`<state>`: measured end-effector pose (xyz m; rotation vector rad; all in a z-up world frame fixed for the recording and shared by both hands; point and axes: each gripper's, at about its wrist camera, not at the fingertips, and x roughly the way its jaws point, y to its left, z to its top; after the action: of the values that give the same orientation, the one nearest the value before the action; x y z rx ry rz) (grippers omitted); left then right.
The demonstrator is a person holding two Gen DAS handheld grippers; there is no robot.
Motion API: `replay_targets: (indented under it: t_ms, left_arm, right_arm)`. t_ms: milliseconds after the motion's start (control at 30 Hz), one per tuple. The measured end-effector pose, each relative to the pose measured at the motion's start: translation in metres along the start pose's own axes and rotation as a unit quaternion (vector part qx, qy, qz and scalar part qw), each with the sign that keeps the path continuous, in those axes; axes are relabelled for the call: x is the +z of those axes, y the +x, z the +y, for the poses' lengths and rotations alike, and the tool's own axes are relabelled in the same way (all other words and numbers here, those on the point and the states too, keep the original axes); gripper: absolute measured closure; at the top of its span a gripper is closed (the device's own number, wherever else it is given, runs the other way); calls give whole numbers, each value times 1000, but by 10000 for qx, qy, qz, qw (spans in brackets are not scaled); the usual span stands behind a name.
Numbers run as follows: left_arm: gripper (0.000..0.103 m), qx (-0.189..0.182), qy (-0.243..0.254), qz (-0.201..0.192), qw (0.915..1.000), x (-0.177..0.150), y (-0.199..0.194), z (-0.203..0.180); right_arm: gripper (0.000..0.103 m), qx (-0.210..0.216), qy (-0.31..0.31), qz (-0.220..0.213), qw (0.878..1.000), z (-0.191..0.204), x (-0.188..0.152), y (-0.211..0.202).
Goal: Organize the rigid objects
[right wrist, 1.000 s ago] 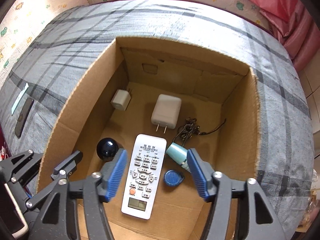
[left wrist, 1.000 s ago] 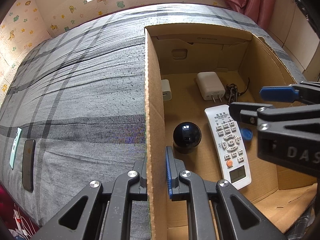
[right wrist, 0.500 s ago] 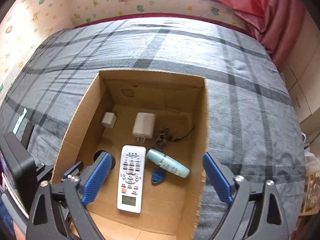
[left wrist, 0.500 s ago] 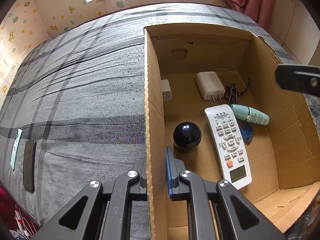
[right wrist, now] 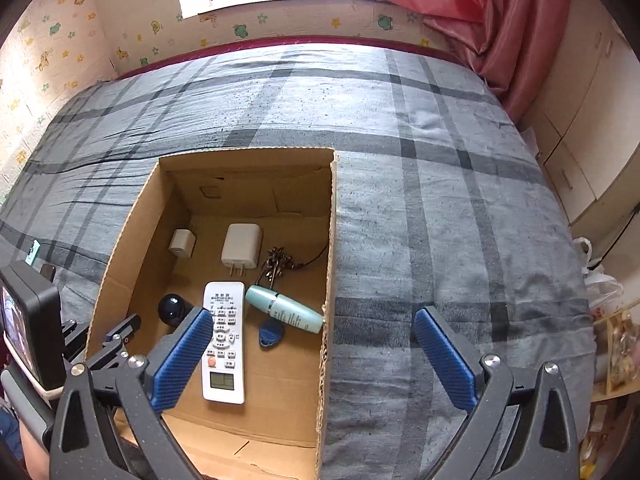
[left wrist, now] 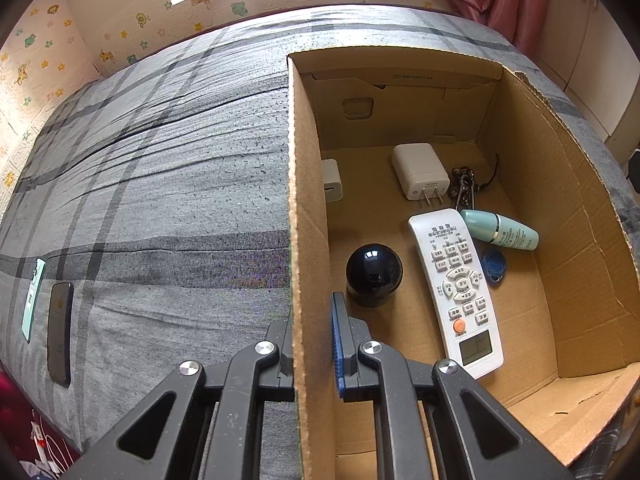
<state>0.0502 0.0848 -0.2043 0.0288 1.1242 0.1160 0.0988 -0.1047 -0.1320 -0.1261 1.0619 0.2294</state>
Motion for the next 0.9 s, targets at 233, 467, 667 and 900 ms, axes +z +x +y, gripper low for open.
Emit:
replay_targets:
  t_ms: [233,467,667,900]
  left_arm:
    - [34,90,-29,-104,9999,4,-11,0]
    - [0,4,-106,-51,9999,6,-26,-3]
    - [0,-149,-235,-163,9995,0,-56,-7]
    - [0,-26,-360,-331,9988,-4,-93,-8]
  right_arm:
    - [0,33,139,65,9999,-9,-14,5]
    - [0,37,269,-66,9996,-18,-17,-7]
    - [0,2,326,-236,9992,-25,-20,-28]
    - [0,-89,287,-318,9990,-23,-27,-60]
